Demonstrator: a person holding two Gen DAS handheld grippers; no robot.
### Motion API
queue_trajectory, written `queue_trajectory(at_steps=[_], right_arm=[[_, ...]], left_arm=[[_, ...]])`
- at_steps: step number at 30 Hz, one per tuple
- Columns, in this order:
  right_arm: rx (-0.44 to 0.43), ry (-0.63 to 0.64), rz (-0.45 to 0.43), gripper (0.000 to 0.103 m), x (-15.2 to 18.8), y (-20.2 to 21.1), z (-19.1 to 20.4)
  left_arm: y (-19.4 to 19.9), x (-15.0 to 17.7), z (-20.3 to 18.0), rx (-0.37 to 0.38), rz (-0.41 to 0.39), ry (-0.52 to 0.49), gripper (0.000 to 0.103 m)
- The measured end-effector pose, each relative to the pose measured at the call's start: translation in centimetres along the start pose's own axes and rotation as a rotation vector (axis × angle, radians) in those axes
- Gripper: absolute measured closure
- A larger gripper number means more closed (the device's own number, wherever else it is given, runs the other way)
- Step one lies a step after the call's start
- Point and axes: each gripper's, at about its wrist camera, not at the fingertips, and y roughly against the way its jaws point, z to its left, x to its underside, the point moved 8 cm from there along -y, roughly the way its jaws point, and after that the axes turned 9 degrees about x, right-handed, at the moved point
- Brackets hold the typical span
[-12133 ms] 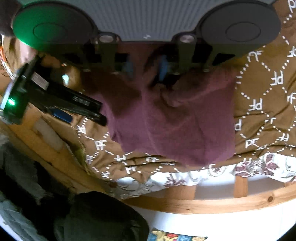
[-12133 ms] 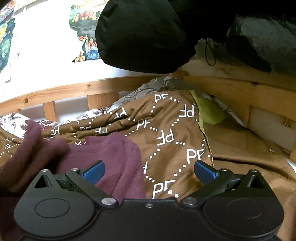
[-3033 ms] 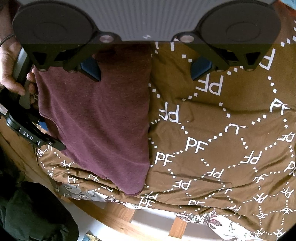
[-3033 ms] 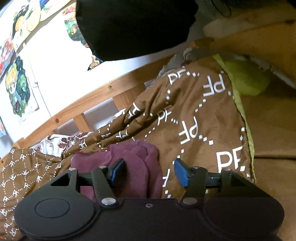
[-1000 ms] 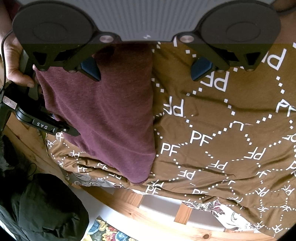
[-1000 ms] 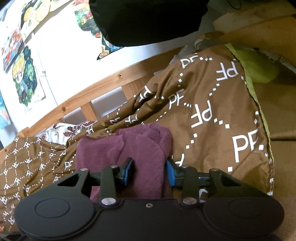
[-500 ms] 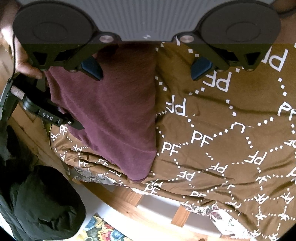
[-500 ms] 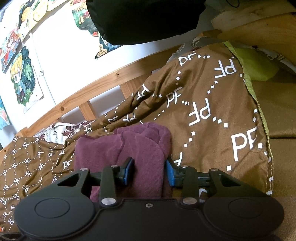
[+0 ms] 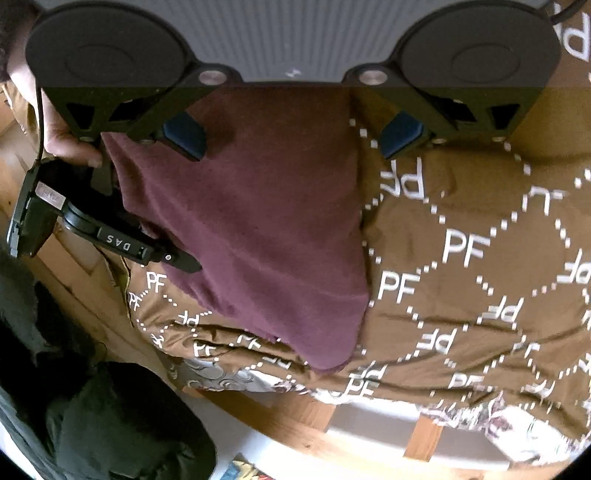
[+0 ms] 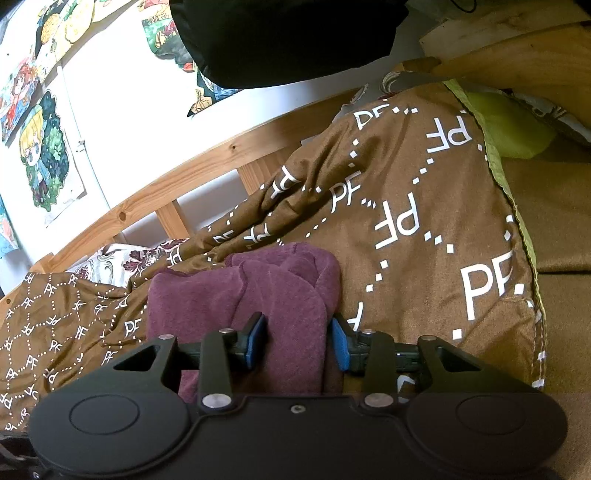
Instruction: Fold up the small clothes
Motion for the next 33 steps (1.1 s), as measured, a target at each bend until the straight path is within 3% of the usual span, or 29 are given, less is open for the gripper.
queue_trajectory(at_steps=[12, 16, 33], right_arm=[[-0.006, 0.017, 0.004, 0.05, 0.0, -0.1, 0.3], [0.003, 0.023, 0.002, 0.051, 0.0, -0.1, 0.5], [-0.004, -0.002, -0.022, 0.08, -0.7, 1.3, 1.7]], left_arm=[[-0.2, 0.3, 0.8, 0.021, 0.007, 0.048, 0.001], [0.0, 0.2, 0.5, 0.044, 0.023, 0.063, 0.013], [1.8, -0.1, -0.1, 0.003, 0.058, 0.15, 0.046]])
